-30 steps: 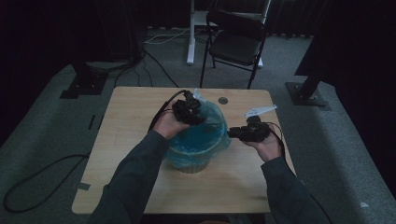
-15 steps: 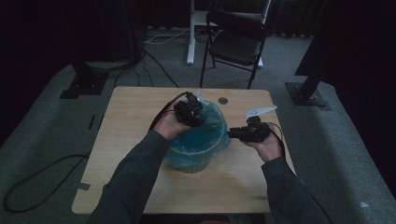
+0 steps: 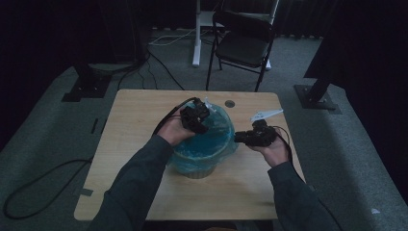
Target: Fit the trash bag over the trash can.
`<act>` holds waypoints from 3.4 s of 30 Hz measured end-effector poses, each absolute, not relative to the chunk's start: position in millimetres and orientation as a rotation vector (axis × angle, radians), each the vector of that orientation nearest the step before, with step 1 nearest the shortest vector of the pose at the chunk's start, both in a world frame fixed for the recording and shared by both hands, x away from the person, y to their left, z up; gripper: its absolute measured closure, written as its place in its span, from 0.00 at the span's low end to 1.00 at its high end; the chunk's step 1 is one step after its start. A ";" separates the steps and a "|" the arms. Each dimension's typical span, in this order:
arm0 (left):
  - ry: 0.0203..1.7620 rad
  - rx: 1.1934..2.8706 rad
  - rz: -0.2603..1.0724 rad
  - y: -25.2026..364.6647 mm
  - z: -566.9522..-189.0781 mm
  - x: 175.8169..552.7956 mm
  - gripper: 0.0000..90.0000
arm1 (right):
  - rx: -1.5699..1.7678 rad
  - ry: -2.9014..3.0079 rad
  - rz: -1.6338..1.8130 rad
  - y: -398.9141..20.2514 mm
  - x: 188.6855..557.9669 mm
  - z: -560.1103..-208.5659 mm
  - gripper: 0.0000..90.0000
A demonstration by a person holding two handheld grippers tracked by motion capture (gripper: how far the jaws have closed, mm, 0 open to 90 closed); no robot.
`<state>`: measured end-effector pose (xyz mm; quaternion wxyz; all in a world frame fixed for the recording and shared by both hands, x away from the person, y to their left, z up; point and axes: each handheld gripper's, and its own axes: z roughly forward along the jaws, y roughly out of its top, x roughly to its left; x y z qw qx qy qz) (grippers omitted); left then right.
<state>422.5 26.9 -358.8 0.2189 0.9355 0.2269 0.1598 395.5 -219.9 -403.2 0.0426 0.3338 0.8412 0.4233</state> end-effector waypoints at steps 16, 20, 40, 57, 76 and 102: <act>0.611 2.713 0.465 11.5 -377.0 432.3 0.67 | 1.028 2.573 1.296 -222.5 395.2 -404.7 0.81; 0.587 2.745 0.459 9.2 -380.4 432.2 0.66 | 1.026 2.573 1.299 -221.5 395.1 -404.4 0.81; 0.582 2.801 0.475 4.7 -387.6 433.5 0.62 | 1.029 2.573 1.303 -222.2 394.3 -406.6 0.80; 0.632 2.561 0.520 39.4 -347.6 421.9 0.62 | 1.032 2.569 1.307 -224.0 394.0 -407.2 0.80; 0.778 2.250 0.670 100.7 -322.9 402.2 0.62 | 1.038 2.570 1.305 -225.2 394.3 -409.5 0.80; 0.996 1.939 0.718 181.5 -342.5 378.9 0.60 | 1.065 2.509 1.328 -243.5 391.5 -403.8 0.73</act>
